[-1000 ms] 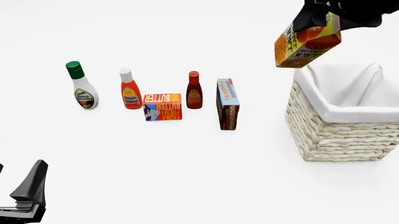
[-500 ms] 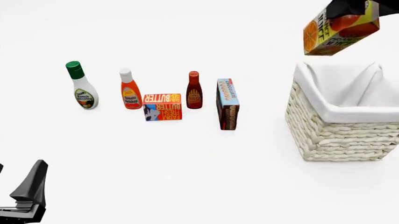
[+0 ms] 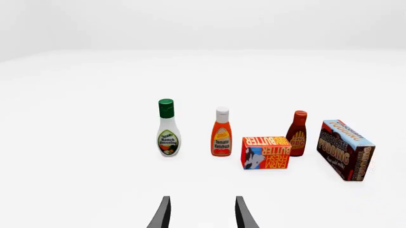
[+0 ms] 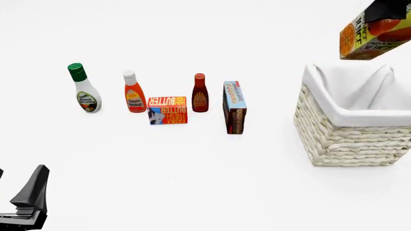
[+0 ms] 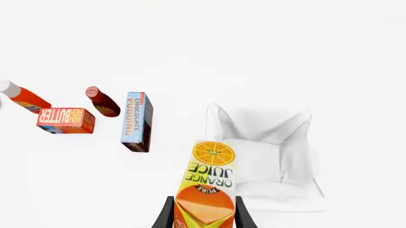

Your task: Pick the orange juice and place it in the basket.

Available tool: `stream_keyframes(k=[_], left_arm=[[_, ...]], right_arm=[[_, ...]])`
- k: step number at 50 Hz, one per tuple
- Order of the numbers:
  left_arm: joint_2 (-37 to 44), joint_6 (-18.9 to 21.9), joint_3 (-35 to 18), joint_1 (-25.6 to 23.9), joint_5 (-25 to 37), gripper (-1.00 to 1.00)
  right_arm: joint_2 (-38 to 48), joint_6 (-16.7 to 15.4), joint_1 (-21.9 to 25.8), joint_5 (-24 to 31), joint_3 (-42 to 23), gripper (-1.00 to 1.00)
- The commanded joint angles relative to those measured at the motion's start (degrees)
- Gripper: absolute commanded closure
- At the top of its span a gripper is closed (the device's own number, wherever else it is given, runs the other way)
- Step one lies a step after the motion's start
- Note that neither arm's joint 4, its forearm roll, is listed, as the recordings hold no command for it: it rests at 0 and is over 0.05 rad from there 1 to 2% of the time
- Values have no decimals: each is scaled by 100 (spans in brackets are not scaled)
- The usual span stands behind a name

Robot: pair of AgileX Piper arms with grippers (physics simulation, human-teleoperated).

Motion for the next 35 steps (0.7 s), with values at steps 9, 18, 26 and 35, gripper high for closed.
stream_keyframes(k=[9, 18, 26, 35], left_arm=[[-4, 1, 5, -2, -3, -100], [-4, 3, 5, -1, -3, -100], [-4, 3, 5, -2, -3, -100], [-4, 1, 5, -2, -3, -100]], right_arm=[[-168, -18, -526, 0, 370, 100], [-166, -67, -752, 0, 592, 100], [-184, -217, -1071, 0, 717, 100], [-39, -143, -1045, 0, 623, 100]])
